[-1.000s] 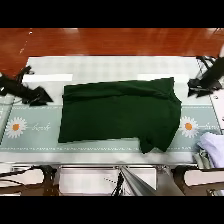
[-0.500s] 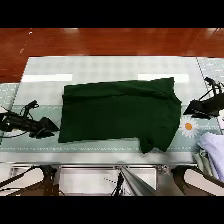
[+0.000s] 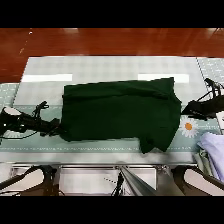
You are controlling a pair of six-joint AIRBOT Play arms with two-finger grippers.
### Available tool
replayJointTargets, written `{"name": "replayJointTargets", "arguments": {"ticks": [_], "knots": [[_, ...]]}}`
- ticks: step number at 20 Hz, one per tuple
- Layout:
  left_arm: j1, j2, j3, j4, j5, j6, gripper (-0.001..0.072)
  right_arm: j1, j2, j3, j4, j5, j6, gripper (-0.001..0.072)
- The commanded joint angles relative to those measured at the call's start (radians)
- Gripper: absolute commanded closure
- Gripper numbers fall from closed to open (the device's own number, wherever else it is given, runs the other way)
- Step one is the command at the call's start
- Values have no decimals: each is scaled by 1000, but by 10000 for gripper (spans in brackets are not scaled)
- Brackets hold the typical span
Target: Fold the shirts.
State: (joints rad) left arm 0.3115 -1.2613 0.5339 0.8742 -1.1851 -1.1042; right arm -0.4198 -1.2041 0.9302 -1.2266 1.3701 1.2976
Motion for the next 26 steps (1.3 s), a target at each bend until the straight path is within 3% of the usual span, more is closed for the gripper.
{"name": "replayJointTargets", "arguments": {"ticks": [1, 4, 10, 14, 19, 22, 24, 26], "knots": [[-54, 1, -5, -93, 37, 19, 687, -3, 12, -16, -18, 31, -20, 219], [-54, 1, -5, -90, 14, 20, 686, -53, 96, -142, -82, -3, -12, 219], [-54, 1, -5, -90, 8, 38, 686, -126, 258, -432, 90, -103, -53, 214], [-54, 1, -5, -90, -5, 38, 686, -126, 258, -515, 121, -183, -58, 215], [-54, 1, -5, -90, -3, 46, 686, -125, 256, -561, 280, -378, -41, 245], [-54, 1, -5, -90, -3, 50, 686, -37, 191, -562, 289, -417, -28, 386], [-54, 2, -5, -90, -5, 56, 687, 39, 162, -550, 303, -411, -42, 618], [-54, 2, 12, -90, -6, 56, 687, 71, 171, -484, 305, -370, -90, 669]]}}
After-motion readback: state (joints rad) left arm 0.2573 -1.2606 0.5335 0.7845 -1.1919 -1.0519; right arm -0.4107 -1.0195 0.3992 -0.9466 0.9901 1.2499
